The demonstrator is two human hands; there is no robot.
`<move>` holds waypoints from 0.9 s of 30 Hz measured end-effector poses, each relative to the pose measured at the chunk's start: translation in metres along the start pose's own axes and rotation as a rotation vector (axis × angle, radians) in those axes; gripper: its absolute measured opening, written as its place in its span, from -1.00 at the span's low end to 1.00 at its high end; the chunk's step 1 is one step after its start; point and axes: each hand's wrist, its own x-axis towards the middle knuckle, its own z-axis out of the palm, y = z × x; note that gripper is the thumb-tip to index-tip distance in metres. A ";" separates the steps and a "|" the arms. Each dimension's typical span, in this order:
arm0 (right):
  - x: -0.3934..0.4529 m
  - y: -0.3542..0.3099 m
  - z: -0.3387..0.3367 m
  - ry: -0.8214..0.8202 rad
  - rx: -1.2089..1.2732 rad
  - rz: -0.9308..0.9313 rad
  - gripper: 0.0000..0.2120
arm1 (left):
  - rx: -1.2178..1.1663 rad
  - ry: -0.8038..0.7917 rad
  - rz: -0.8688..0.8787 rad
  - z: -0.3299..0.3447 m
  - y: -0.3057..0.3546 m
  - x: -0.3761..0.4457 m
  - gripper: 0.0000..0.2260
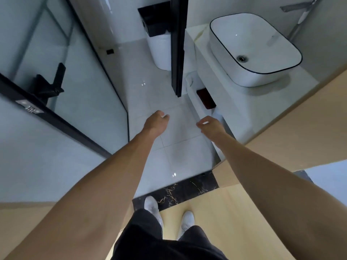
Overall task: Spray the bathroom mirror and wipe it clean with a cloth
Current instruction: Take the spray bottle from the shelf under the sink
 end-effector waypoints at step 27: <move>0.295 0.022 0.090 0.260 0.206 0.182 -0.71 | 0.213 -0.115 0.260 0.096 -0.017 0.374 -0.66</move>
